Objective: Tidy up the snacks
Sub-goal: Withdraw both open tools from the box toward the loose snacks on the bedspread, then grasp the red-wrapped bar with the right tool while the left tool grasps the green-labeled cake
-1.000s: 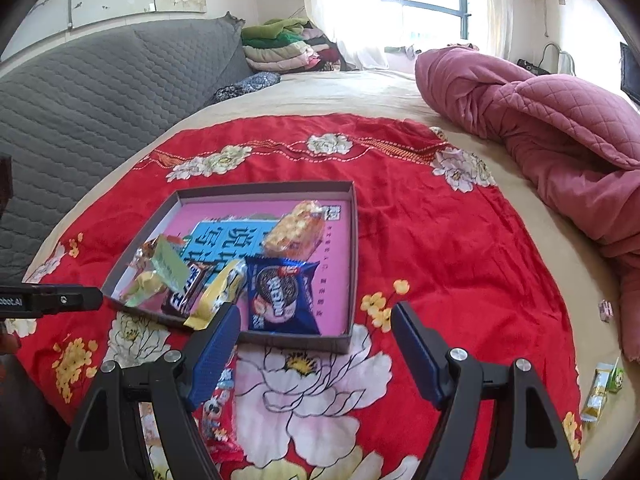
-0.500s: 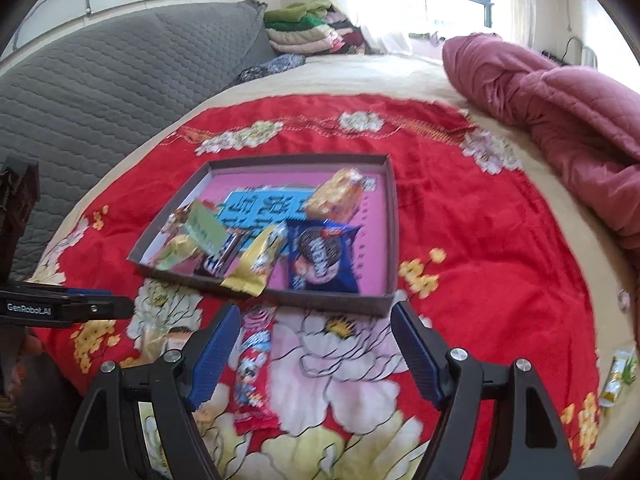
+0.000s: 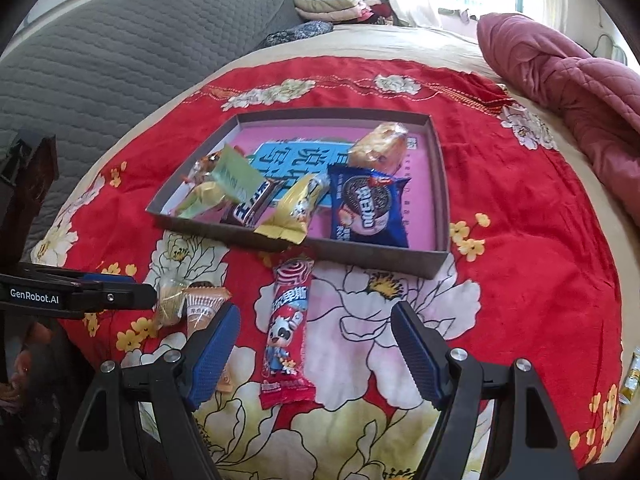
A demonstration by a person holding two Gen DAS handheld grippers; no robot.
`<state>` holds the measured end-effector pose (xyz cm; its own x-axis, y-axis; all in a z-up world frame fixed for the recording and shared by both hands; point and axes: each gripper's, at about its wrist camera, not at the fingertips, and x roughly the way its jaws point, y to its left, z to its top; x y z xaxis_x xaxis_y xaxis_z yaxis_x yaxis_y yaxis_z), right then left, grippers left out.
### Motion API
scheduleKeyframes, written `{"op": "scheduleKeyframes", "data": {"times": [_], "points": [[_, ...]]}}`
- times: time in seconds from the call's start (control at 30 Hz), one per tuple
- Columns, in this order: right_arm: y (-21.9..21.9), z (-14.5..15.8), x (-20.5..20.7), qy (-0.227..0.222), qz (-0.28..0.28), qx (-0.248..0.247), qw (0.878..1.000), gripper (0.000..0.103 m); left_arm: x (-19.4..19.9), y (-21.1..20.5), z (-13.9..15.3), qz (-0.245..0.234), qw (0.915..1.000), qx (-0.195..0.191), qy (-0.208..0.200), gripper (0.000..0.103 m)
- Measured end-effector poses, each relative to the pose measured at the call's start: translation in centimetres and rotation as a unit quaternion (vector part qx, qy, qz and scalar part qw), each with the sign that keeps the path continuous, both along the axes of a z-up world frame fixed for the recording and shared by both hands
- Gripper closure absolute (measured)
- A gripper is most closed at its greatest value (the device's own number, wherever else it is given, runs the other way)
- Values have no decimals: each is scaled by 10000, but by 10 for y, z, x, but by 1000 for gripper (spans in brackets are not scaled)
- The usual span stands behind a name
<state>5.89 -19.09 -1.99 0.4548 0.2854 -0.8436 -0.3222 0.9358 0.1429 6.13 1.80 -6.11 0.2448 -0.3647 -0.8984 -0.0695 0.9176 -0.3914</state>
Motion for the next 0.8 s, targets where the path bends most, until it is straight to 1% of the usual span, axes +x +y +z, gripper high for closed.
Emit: {"op": "scheduleKeyframes", "data": {"times": [0.13,0.27,0.5,0.57,0.63,0.7,0.8], "points": [[5,-8,0,157,107,-37,9998,26,1,-4,-8,-9,9999,-107,83,44],[12,-19,1,308,204,-129,9992,26,2,-5,-11,39,9998,-169,44,44],[18,-35,7,418,247,-281,9984,26,3,-5,-18,79,9995,-298,68,44],[22,-41,10,464,275,-401,9977,31,2,-4,-20,115,9993,-351,73,44],[24,-44,11,443,287,-497,9974,41,3,-3,-22,159,9990,-400,84,44],[24,-46,13,401,293,-537,9973,45,3,-3,-24,193,9988,-445,102,44],[23,-46,17,369,274,-468,9978,51,4,-3,-25,216,9986,-460,108,44]]}}
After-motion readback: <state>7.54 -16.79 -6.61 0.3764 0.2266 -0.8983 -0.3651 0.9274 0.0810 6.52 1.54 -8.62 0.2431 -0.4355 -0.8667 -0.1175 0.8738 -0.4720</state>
